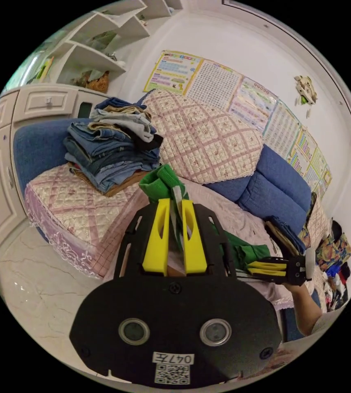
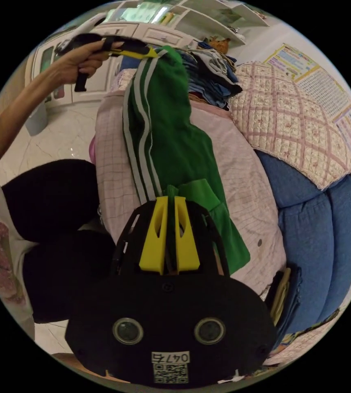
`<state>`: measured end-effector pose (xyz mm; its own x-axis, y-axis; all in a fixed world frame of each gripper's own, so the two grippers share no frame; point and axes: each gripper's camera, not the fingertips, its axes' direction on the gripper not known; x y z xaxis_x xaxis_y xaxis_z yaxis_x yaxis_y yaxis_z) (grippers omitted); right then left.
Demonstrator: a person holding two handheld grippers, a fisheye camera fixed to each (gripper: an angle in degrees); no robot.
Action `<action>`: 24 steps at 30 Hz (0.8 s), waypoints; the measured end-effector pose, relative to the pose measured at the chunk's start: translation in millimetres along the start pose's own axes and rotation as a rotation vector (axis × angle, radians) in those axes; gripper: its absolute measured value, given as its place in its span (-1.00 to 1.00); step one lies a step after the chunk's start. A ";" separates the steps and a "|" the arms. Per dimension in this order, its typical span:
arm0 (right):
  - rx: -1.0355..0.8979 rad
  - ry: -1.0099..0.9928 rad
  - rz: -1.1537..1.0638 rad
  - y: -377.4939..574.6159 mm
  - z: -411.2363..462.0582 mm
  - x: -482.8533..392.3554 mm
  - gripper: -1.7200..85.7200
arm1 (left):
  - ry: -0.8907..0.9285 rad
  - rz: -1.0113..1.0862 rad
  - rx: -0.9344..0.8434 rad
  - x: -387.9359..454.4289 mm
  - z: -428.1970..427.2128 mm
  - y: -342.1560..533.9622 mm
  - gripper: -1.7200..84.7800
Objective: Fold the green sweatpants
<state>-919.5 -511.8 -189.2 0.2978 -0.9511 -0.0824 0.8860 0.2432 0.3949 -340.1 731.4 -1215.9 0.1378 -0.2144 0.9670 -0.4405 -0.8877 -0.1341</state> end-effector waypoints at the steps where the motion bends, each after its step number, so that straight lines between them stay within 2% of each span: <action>1: 0.005 -0.016 0.010 -1.3 -1.7 2.6 -0.95 | 0.025 -0.031 -0.014 -24.7 0.5 -12.9 -0.85; 4: 0.000 -0.020 0.004 -5.7 -2.5 -1.8 -0.94 | 0.038 -0.085 -0.033 -71.6 -6.4 -41.3 -0.89; 11: -0.047 0.098 -0.109 -20.1 -1.1 -29.9 -0.93 | 0.047 -0.114 -0.042 -107.0 -24.2 -113.0 -0.97; 20: -0.052 0.076 -0.084 -25.2 -4.1 -24.0 -0.92 | -0.021 -0.267 -0.097 -145.3 -51.4 -211.3 -0.90; 24: -0.048 0.094 -0.061 -26.4 -10.3 -20.2 -0.94 | -0.087 -0.264 -0.038 -137.1 -87.3 -261.1 -0.86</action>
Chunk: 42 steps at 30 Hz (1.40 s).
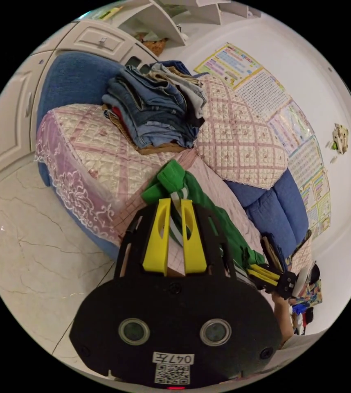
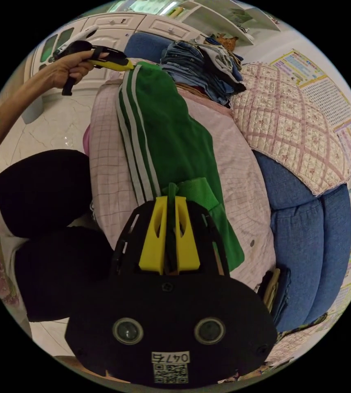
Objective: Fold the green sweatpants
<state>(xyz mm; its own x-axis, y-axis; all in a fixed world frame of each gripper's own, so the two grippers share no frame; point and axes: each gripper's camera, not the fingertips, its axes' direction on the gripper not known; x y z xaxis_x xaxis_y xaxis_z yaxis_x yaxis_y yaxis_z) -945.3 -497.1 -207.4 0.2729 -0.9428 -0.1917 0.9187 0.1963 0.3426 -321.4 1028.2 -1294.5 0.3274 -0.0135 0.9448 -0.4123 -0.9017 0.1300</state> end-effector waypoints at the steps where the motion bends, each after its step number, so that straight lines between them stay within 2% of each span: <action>1: 0.021 -0.008 0.025 2.0 -5.3 4.9 -0.94 | -0.040 0.021 0.020 12.0 -13.5 -12.2 -0.86; 6: 0.165 0.010 0.174 7.0 -36.3 30.5 -0.95 | -0.056 0.087 0.000 48.8 -37.0 -59.4 -0.86; 9: 0.224 0.004 0.170 -0.8 -40.4 29.6 -0.95 | -0.059 0.058 -0.033 53.6 -38.7 -89.1 -0.82; 15: 0.075 -0.054 0.090 -8.3 22.3 0.6 -0.94 | -0.021 -0.008 -0.075 56.3 -44.1 -151.0 -0.76; 17: 0.113 -0.026 0.119 -3.3 19.5 -1.2 -0.92 | -0.026 -0.024 -0.105 58.2 -40.3 -172.9 -0.72; 20: 0.106 -0.109 0.105 -2.5 5.3 14.8 -0.84 | -0.009 -0.055 -0.138 58.4 -34.8 -206.6 -0.65; 23: 0.203 -0.142 0.178 8.4 -16.3 48.7 -0.83 | 0.009 -0.097 -0.113 54.0 -40.9 -230.2 -0.65; 26: 0.208 -0.133 0.213 11.7 -9.4 72.3 -0.85 | 0.029 -0.142 -0.096 42.4 -48.3 -247.1 -0.69; 31: 0.033 -0.180 0.117 0.6 59.2 58.2 -0.80 | 0.072 -0.167 -0.093 27.1 -56.3 -268.5 -0.76; 38: 0.066 -0.174 0.171 9.3 72.3 59.4 -0.80 | 0.180 -0.074 -0.013 41.4 -79.1 -275.0 -0.92; 42: 0.069 -0.199 0.183 12.3 81.3 65.7 -0.80 | 0.138 0.013 -0.005 70.1 -84.7 -275.9 -0.96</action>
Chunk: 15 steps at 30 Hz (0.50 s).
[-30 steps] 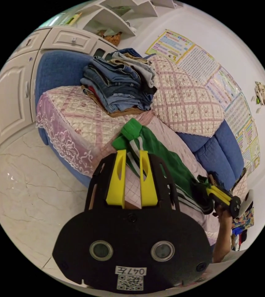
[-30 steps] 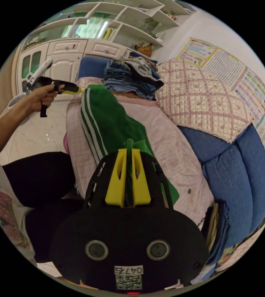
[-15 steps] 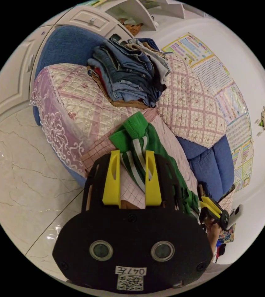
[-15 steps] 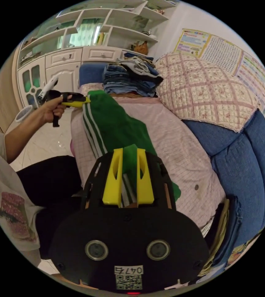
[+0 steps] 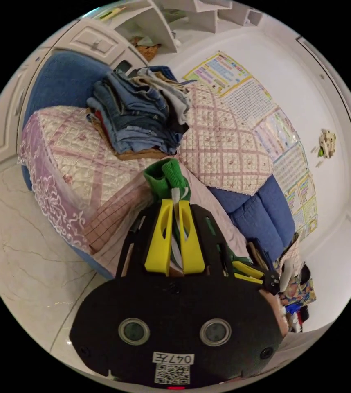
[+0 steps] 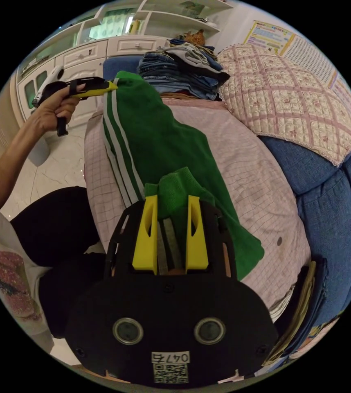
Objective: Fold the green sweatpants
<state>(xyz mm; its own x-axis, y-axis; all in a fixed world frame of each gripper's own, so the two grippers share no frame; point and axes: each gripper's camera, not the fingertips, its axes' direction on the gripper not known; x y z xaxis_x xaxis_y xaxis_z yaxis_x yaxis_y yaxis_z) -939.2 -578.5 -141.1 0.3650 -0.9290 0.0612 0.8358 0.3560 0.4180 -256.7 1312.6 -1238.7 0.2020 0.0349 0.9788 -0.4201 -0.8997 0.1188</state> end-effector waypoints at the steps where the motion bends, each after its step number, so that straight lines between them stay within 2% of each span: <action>1: 0.003 -0.003 0.003 1.2 1.9 1.5 -0.80 | -0.017 -0.023 -0.009 -4.8 3.2 3.1 -0.96; 5: 0.012 -0.004 0.012 4.6 7.4 4.8 -0.80 | -0.067 -0.136 -0.031 -44.6 19.5 26.3 -0.88; 7: 0.013 -0.001 0.012 6.0 11.0 6.2 -0.80 | -0.082 -0.209 -0.039 -73.7 31.0 49.4 -0.78; 10: 0.014 -0.003 0.012 7.7 15.4 8.8 -0.80 | -0.025 -0.255 -0.038 -95.8 40.4 81.1 -0.69; 15: 0.021 -0.007 0.015 11.5 21.8 12.6 -0.80 | -0.019 -0.291 -0.041 -113.3 43.9 143.3 -0.68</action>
<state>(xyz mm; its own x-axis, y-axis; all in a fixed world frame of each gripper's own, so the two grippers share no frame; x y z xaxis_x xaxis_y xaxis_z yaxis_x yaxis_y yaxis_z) -934.0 -588.3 -115.8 0.3745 -0.9243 0.0736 0.8216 0.3676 0.4358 -300.9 1160.6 -1339.8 0.3353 0.2802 0.8995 -0.3775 -0.8348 0.4008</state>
